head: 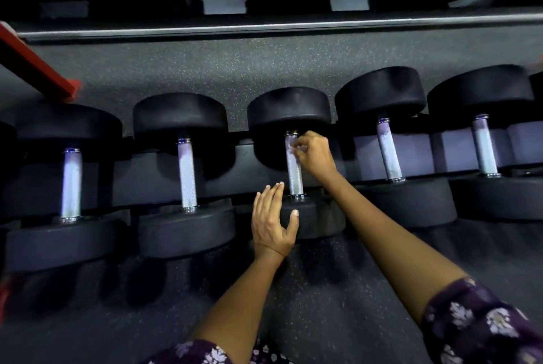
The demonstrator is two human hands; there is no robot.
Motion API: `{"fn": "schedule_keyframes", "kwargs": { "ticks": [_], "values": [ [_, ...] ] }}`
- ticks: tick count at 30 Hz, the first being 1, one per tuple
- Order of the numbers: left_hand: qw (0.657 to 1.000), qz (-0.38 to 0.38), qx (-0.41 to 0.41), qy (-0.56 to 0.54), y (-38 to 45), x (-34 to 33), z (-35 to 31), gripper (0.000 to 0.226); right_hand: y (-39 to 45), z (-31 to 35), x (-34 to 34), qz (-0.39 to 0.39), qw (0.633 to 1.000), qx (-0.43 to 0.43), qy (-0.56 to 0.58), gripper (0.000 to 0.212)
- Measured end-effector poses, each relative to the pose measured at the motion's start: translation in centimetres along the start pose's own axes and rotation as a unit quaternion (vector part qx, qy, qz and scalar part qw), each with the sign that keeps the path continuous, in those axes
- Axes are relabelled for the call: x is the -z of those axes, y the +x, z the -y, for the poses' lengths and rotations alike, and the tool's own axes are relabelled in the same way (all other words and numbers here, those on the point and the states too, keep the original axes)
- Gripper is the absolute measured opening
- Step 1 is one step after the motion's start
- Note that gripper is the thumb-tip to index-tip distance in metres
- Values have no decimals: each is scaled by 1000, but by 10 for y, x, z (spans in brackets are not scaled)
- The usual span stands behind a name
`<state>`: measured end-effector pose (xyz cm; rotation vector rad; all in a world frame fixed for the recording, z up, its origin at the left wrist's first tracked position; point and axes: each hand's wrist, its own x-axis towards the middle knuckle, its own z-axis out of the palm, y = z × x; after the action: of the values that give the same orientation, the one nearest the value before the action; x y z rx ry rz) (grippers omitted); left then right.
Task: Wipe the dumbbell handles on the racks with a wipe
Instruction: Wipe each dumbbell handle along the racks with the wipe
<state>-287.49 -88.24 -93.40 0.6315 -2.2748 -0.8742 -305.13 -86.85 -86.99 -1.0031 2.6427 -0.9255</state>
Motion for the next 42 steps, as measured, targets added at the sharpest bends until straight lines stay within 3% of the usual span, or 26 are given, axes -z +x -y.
{"fn": "schedule_keyframes", "kwargs": {
  "ticks": [2, 4, 8, 12, 14, 16, 18, 19, 23, 25, 28, 30, 33, 35, 39, 42],
  "values": [
    [1000, 3, 3, -1, 0, 1, -1, 72, 1, 4, -3, -14, 1000, 17, -9, 13],
    [1000, 10, 10, -6, 0, 3, -1, 71, -14, -3, -8, 9, 995, 86, -44, 8],
    [1000, 11, 13, -3, 0, 3, 0, 62, -31, -16, 2, 127, 984, 102, -77, 12],
    [1000, 18, 10, -10, 3, 6, -4, 50, 0, -8, 4, 32, 999, 15, -29, 10],
    [1000, 25, 8, -8, 3, 8, -5, 50, 0, -6, -1, 16, 999, 29, -27, 8],
    [999, 31, 7, -6, 3, 8, -4, 50, -14, -8, -5, 72, 989, 104, -77, 8],
    [999, 35, 1, -7, 2, 7, -3, 54, -25, -6, 4, 148, 977, 118, -103, 11],
    [999, 36, -1, -8, 2, 8, -3, 57, -21, -7, 6, 150, 977, 110, -105, 12],
    [998, 56, -24, 4, 5, 12, -7, 52, 8, 1, 9, 41, 998, 2, -53, 16],
    [995, 71, -63, 32, 2, 12, -16, 41, 4, 6, 5, 45, 996, 40, -68, 14],
    [985, 89, -103, 107, -7, 9, -30, 46, -18, 1, 1, 138, 967, 156, -145, 12],
    [978, 81, -135, 139, -8, 7, -28, 51, -11, -2, 7, 139, 970, 139, -140, 12],
    [976, 49, -164, 135, -6, 3, -20, 50, 12, -2, 15, 75, 990, 54, -104, 14],
    [978, 33, -158, 134, -6, 2, -22, 49, 10, -1, 10, 73, 986, 107, -102, 10],
    [979, 27, -151, 137, -7, -1, -23, 49, -25, -16, 1, 175, 944, 228, -160, 9],
    [979, 27, -149, 133, -6, 0, -24, 49, -7, -14, 8, 162, 958, 194, -133, 8]
  ]
}}
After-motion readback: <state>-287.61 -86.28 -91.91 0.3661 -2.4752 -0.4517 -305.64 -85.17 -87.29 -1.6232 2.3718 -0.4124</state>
